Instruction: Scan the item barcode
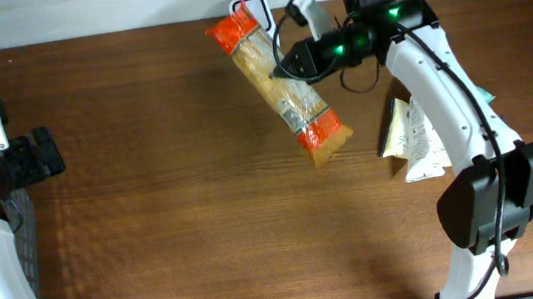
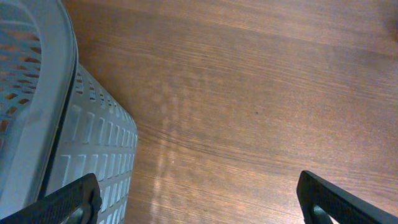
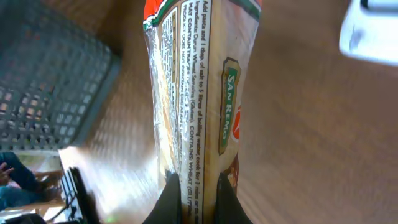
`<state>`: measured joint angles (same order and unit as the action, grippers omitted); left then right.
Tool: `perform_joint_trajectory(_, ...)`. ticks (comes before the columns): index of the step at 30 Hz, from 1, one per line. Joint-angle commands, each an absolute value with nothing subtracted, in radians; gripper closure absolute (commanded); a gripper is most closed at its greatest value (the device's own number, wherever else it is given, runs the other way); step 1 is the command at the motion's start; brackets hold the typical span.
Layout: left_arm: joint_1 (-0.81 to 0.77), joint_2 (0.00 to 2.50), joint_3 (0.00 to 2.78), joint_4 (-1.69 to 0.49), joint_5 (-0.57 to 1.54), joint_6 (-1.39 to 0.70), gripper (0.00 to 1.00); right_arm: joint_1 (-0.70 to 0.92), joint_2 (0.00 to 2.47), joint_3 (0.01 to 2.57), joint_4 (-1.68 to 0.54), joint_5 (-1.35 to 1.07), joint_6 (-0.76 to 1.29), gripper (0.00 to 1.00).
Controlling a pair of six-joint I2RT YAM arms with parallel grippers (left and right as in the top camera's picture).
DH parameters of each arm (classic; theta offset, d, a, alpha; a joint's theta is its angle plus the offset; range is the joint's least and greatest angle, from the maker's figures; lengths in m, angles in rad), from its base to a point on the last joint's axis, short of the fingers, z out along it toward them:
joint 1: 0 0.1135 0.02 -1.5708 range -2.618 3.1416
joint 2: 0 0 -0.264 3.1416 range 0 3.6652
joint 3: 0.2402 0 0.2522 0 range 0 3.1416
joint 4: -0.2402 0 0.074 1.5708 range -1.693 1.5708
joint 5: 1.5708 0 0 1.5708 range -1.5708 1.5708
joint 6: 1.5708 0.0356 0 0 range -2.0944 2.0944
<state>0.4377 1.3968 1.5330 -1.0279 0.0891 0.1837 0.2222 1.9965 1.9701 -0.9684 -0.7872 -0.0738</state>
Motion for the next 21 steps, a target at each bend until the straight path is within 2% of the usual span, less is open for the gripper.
perform_joint_trajectory(1,0.436,1.392,1.533,-1.026,0.089,0.2,0.01,0.215,1.947,2.086,-0.944,-0.936,0.135,0.96)
perform_joint_trajectory(3,0.436,1.392,1.533,-1.026,0.089,0.2,0.01,0.208,1.947,2.121,-0.917,-0.958,0.336,0.96)
perform_joint_trajectory(6,0.436,1.392,1.533,-1.026,0.089,0.2,0.01,0.209,1.947,2.127,-0.834,-0.958,0.483,0.96)
perform_joint_trajectory(11,0.436,1.392,1.533,-1.026,0.089,0.2,0.01,0.21,1.947,2.127,-0.712,-0.957,0.533,0.96)
perform_joint_trajectory(13,0.436,1.392,1.533,-1.026,0.089,0.2,0.01,0.224,1.947,2.127,-0.683,-0.925,0.451,0.96)
perform_joint_trajectory(16,0.436,1.392,1.533,-1.026,0.089,0.2,0.01,0.295,1.95,2.126,-0.684,-0.692,0.197,0.96)
perform_joint_trajectory(19,0.436,1.392,1.533,-1.026,0.089,0.2,0.01,0.436,1.966,2.126,-0.673,-0.275,-0.134,0.96)
perform_joint_trajectory(21,0.436,1.392,1.533,-1.026,0.089,0.2,0.01,0.496,1.995,2.125,-0.645,-0.079,-0.316,0.96)
